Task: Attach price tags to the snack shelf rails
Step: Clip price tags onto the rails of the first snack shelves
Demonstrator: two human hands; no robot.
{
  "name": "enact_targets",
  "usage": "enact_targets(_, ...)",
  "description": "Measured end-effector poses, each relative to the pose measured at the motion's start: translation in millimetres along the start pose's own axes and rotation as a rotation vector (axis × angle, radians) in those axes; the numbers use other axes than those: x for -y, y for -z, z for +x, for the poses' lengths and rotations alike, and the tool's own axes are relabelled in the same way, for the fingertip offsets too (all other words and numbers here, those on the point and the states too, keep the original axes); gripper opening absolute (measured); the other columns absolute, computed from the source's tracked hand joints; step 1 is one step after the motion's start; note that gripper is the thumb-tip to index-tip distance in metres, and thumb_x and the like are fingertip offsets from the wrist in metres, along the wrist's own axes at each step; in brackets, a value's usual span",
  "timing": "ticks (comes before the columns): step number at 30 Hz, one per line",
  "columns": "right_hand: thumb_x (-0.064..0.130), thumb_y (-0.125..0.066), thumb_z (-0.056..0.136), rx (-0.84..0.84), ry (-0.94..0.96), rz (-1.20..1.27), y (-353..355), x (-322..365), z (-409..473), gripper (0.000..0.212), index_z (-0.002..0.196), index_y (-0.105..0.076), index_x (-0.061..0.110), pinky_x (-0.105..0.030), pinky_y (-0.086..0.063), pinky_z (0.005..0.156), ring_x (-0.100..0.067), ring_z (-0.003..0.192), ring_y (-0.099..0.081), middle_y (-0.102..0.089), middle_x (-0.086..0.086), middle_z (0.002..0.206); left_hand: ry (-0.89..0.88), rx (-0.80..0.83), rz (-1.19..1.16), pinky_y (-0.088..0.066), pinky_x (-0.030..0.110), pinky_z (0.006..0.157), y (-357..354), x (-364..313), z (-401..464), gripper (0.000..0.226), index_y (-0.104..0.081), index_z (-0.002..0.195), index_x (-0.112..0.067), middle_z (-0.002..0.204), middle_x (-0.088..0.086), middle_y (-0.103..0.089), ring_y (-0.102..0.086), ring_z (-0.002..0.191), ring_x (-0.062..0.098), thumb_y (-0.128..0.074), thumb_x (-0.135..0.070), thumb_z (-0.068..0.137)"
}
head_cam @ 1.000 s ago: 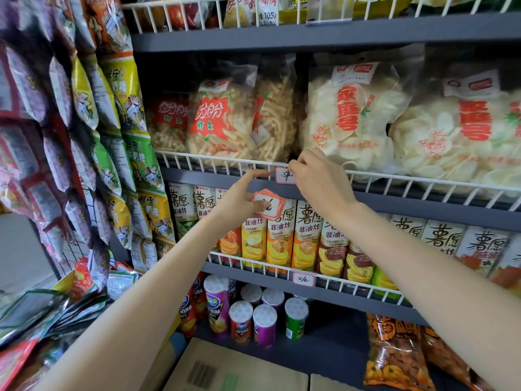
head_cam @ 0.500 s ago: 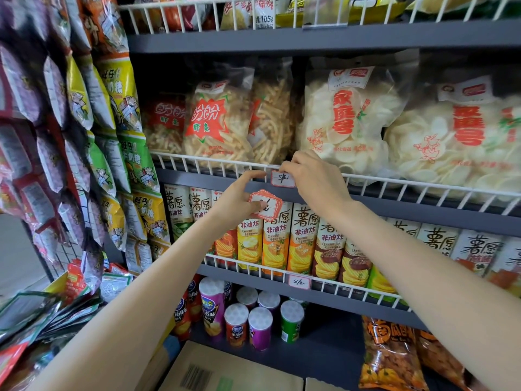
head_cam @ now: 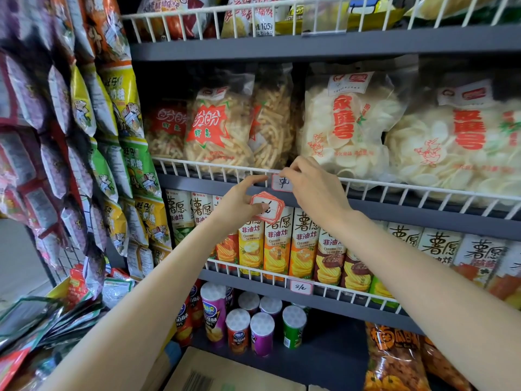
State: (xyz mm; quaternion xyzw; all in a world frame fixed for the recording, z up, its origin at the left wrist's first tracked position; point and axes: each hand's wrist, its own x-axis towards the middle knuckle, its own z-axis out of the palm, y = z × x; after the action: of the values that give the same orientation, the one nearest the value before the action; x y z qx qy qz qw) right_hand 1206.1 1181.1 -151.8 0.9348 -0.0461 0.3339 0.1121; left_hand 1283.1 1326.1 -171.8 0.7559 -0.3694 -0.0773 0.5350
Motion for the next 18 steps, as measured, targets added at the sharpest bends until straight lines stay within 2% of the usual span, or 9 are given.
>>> enact_targets(3, -0.009, -0.054, 0.080, 0.002, -0.031, 0.044, -2.3, 2.4, -1.5, 0.047, 0.123, -0.054, 0.012, -0.030, -0.032, 0.053, -0.021, 0.107, -0.042, -0.047, -0.005, 0.111, 0.000, -0.007, 0.002, -0.057, 0.018, 0.069, -0.3, 0.3, 0.5, 0.051, -0.042, 0.134, -0.024, 0.055, -0.008, -0.060, -0.064, 0.072, 0.012, -0.058, -0.005, 0.089)
enact_targets(6, -0.008, -0.054, 0.081, -0.016, -0.095, 0.122, -5.5, 4.9, -1.1, 0.045, 0.121, -0.056, 0.011, -0.030, -0.039, 0.054, -0.020, 0.108, -0.042, -0.046, -0.004, 0.113, -0.002, -0.012, 0.015, -0.056, 0.018, 0.070, 0.1, -0.2, -0.3, 0.052, -0.042, 0.135, -0.024, 0.053, -0.011, -0.058, -0.064, 0.072, 0.010, -0.058, -0.005, 0.089)
enact_targets(9, -0.002, -0.053, 0.086, -0.034, -0.162, 0.213, -7.8, 7.5, 0.3, 0.039, 0.120, -0.058, 0.014, -0.032, -0.044, 0.058, -0.017, 0.108, -0.043, -0.048, -0.001, 0.113, 0.001, -0.017, 0.038, -0.056, 0.021, 0.073, 0.7, -1.4, -0.5, 0.053, -0.042, 0.136, -0.023, 0.059, -0.007, -0.059, -0.062, 0.071, 0.010, -0.058, -0.005, 0.090)
enact_targets(10, 0.000, -0.053, 0.087, -0.038, -0.184, 0.243, -8.0, 8.4, 0.3, 0.038, 0.121, -0.058, 0.015, -0.033, -0.045, 0.059, -0.017, 0.109, -0.044, -0.048, 0.000, 0.113, 0.005, -0.020, 0.048, -0.056, 0.023, 0.075, 0.9, -1.4, -0.5, 0.053, -0.042, 0.136, -0.023, 0.060, -0.006, -0.059, -0.062, 0.070, 0.010, -0.058, -0.005, 0.090)
enact_targets(12, 0.002, -0.052, 0.089, -0.046, -0.207, 0.275, -8.2, 9.9, -1.0, 0.038, 0.123, -0.057, 0.015, -0.032, -0.044, 0.060, -0.018, 0.110, -0.044, -0.049, -0.001, 0.114, 0.001, -0.040, 0.073, -0.056, 0.035, 0.082, 0.5, -2.0, -0.6, 0.052, -0.043, 0.136, -0.023, 0.062, -0.001, -0.060, -0.063, 0.072, 0.017, -0.059, -0.009, 0.089)
enact_targets(14, 0.002, -0.051, 0.090, -0.045, -0.206, 0.265, -8.8, 10.5, -2.0, 0.039, 0.125, -0.056, 0.015, -0.032, -0.045, 0.061, -0.018, 0.111, -0.043, -0.048, 0.000, 0.116, -0.018, -0.091, 0.078, -0.053, 0.045, 0.089, -0.2, -2.9, -0.8, 0.048, -0.046, 0.134, -0.020, 0.071, 0.004, -0.065, -0.065, 0.081, 0.022, -0.060, -0.012, 0.089)
enact_targets(16, 0.002, -0.050, 0.090, -0.032, -0.196, 0.257, -9.5, 9.9, -2.2, 0.040, 0.127, -0.055, 0.016, -0.031, -0.044, 0.062, -0.017, 0.113, -0.043, -0.047, 0.000, 0.119, -0.037, -0.155, 0.054, -0.052, 0.046, 0.090, -1.0, -2.3, -1.1, 0.039, -0.052, 0.127, -0.016, 0.091, 0.008, -0.069, -0.065, 0.092, 0.024, -0.060, -0.013, 0.089)
enact_targets(18, 0.002, -0.048, 0.090, -0.013, -0.188, 0.278, -9.3, 9.1, -3.3, 0.042, 0.129, -0.053, 0.016, -0.030, -0.045, 0.065, -0.017, 0.114, -0.042, -0.046, 0.001, 0.121, -0.045, -0.207, 0.031, -0.052, 0.048, 0.089, -2.9, -1.5, -3.1, 0.028, -0.058, 0.118, -0.016, 0.099, 0.010, -0.070, -0.065, 0.094, 0.028, -0.059, -0.015, 0.090)
